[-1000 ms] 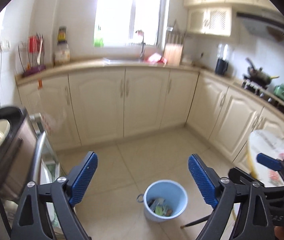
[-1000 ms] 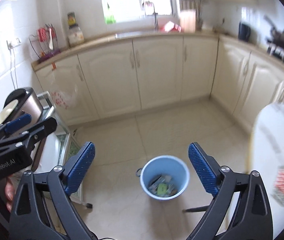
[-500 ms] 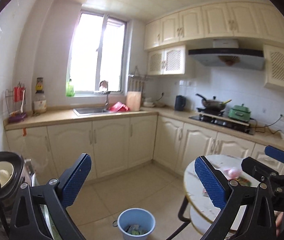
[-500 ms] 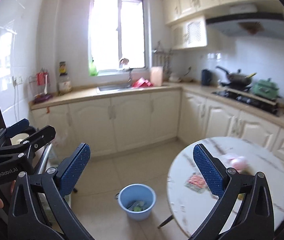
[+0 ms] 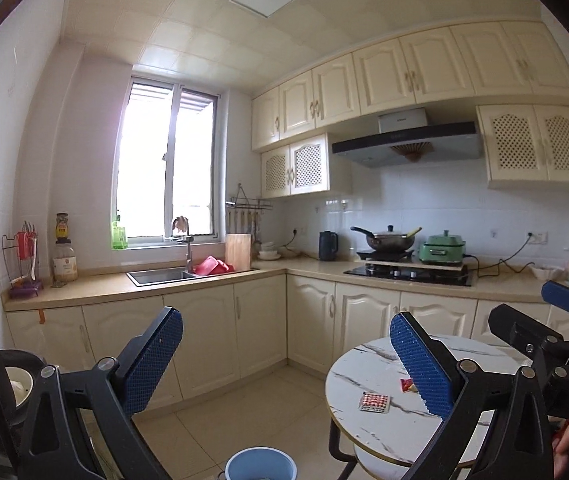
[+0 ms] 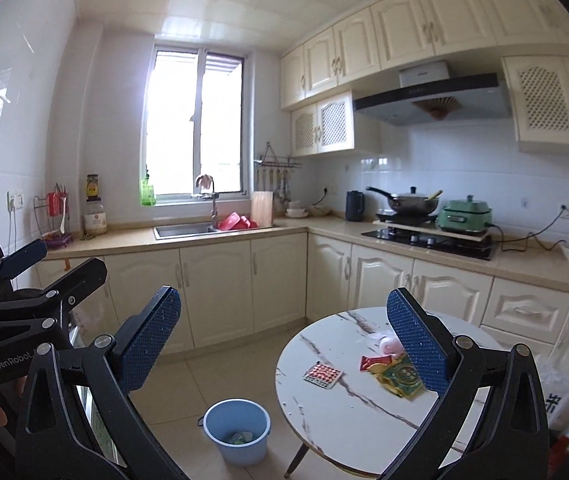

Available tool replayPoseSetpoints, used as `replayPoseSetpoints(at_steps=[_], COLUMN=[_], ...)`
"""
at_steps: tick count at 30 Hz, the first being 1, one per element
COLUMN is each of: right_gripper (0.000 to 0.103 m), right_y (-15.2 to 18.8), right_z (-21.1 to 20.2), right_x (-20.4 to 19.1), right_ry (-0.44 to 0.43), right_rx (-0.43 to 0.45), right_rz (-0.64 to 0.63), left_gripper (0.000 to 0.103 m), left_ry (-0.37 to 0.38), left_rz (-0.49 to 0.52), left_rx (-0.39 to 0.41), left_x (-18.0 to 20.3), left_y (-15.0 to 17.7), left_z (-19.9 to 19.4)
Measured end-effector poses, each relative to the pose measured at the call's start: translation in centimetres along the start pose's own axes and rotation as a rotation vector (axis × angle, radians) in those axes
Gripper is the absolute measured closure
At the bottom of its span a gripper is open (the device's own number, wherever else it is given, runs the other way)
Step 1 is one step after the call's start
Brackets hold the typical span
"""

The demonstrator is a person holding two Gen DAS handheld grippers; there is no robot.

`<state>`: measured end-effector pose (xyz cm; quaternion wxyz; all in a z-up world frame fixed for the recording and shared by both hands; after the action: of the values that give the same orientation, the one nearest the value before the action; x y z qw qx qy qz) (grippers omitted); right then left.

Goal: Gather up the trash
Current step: 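Raise both tools from the bucket and move them back to the table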

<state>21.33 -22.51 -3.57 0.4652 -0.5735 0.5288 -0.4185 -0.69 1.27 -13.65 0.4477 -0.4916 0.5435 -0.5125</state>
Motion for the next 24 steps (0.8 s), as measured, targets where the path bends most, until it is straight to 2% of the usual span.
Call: replayPoseSetpoints(at_steps=[7, 11, 16, 24], right_gripper=[0.000, 0.000, 0.000, 0.000], right_y=[0.2, 0.5, 1.5, 4.5], right_z=[-0.6, -0.1, 0.8, 5.6], right_x=[2.1, 3.3, 5.8, 12.1], right_ry=[0.046, 0.068, 0.111, 0.217], right_rx=[-0.001, -0.010, -0.032, -0.153], right_rz=[0.019, 0.037, 0.060, 0.123], left_gripper=[0.001, 0.001, 0.001, 0.001], left_ry=[0.010, 0.021, 0.046, 0.130], left_rz=[0.015, 0.018, 0.020, 0.026], left_rx=[-0.013, -0.025, -0.065, -0.252], left_x=[0.9, 0.7, 0.6, 3.2], left_y=[0.6, -0.6, -1.8, -1.9], left_z=[-0.8, 1.8, 6.0, 16.6])
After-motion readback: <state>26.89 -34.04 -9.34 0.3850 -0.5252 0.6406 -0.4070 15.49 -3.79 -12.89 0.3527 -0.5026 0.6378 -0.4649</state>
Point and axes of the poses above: each gripper's, at about its wrist camera, not at the fingertips, and z roughly the way its jaws point, x to its right, y to its underside, the point moved 2 cm from there along z, roughly the way its jaws point, and after that the axes turned 6 degrees about y, right-handed, at the moved point
